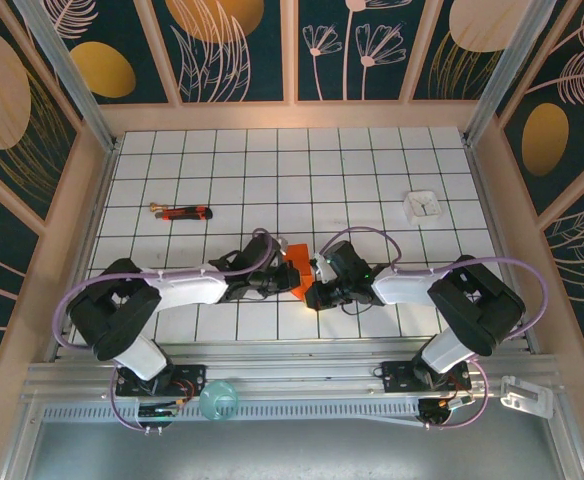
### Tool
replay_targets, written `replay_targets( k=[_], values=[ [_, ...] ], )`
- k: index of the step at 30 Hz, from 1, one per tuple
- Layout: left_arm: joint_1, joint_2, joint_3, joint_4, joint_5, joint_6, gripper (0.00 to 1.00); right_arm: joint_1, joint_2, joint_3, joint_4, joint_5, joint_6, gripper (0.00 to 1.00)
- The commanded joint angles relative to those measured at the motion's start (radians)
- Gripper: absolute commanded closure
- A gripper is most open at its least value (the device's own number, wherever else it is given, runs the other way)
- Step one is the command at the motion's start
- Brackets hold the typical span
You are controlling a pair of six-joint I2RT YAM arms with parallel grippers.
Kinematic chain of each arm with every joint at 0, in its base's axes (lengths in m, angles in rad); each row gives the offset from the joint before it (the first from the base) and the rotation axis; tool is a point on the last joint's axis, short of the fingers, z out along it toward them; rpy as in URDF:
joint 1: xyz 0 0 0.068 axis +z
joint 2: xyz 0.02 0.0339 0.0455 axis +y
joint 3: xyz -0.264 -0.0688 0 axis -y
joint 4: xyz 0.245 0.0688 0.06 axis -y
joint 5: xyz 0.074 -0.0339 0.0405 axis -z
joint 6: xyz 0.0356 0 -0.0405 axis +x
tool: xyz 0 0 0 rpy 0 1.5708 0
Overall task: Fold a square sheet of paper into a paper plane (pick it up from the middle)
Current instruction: Third fold the triangle at the center of the table.
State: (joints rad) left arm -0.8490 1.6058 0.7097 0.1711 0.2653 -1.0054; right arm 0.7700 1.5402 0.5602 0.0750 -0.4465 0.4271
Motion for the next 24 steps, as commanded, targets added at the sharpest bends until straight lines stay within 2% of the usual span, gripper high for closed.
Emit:
replay_targets(
  k=[1, 14, 24],
  values=[
    [-0.022, 0.051, -0.009, 0.047, 0.020, -0.084, 1.00, -0.014, 0.017, -0.039, -0.128, 0.044, -0.013, 1.00],
    [-0.024, 0.134, -0.038, 0.045, -0.055, -0.094, 1.00, -0.018, 0.021, -0.042, -0.160, 0.070, -0.005, 1.00],
    [0.062, 0.074, -0.098, 0.058, -0.056, -0.053, 1.00, -0.019, 0.028, -0.049, -0.223, 0.096, 0.011, 1.00]
  ],
)
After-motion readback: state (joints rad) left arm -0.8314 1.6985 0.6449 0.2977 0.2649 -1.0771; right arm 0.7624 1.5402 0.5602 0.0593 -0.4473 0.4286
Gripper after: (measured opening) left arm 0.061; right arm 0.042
